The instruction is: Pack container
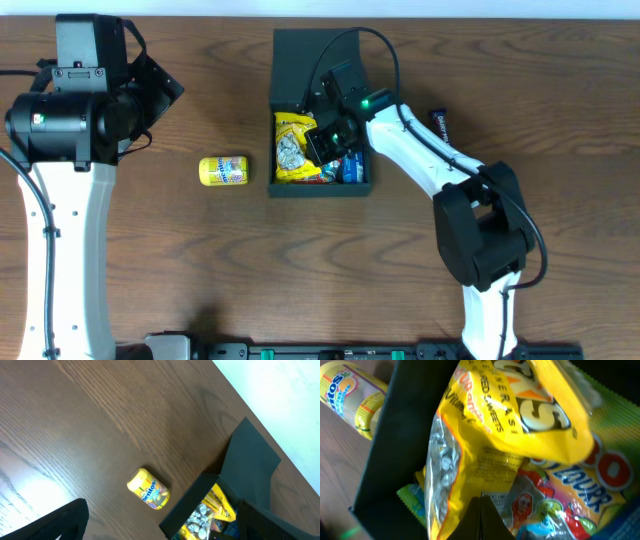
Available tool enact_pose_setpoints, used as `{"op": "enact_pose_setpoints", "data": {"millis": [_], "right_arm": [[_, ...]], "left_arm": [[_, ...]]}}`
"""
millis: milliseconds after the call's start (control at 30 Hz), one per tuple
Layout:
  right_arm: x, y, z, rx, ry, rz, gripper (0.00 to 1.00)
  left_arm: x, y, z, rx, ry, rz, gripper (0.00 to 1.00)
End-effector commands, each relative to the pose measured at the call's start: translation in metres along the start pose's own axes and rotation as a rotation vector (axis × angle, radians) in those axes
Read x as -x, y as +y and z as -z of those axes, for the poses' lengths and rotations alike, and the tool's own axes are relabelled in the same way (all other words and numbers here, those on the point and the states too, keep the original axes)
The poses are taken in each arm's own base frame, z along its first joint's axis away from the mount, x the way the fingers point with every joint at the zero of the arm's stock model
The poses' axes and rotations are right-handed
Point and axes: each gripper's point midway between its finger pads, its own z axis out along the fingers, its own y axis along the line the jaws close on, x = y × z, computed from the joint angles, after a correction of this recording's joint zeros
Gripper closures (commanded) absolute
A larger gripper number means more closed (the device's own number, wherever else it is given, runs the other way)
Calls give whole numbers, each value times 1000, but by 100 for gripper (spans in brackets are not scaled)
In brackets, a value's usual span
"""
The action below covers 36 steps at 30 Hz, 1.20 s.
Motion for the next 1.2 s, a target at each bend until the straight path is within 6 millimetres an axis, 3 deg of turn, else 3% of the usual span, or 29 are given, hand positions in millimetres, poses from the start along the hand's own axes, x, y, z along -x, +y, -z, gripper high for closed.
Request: {"op": "enact_pose_setpoints", "data": {"millis": [0, 100, 200, 333, 500, 700, 833, 900, 967, 1067, 1167], "right_arm": [[31, 20, 44, 28, -106, 50, 99], [53, 38, 83, 37, -206, 95, 99], [58, 54, 87, 69, -234, 130, 99], [47, 53, 61, 70, -184, 136, 99], [25, 35, 12, 64, -71, 94, 99], [2, 12, -33, 52, 40, 43, 99], [-5, 6, -45, 51, 69, 28, 99], [3, 14, -37, 71, 47, 45, 99], [17, 28, -16, 112, 1, 77, 98], [44, 52, 37, 132, -111, 137, 99], [60, 59, 99, 93, -237, 184, 99]], "left_arm": [[1, 0, 0, 3, 2, -30, 5], [1, 0, 0, 3, 2, -30, 5], [1, 0, 0, 2, 1, -29, 5], [1, 0, 0, 2, 1, -30, 5], [1, 0, 0, 2, 1, -30, 5], [1, 0, 0, 2, 1, -56, 5], [0, 1, 0, 7, 6, -137, 5], [-2, 2, -1, 11, 11, -158, 5], [-4, 4, -3, 20, 19, -167, 5], [-8, 8, -8, 36, 37, -210, 5], [-22, 20, -24, 81, 90, -265, 5]]}}
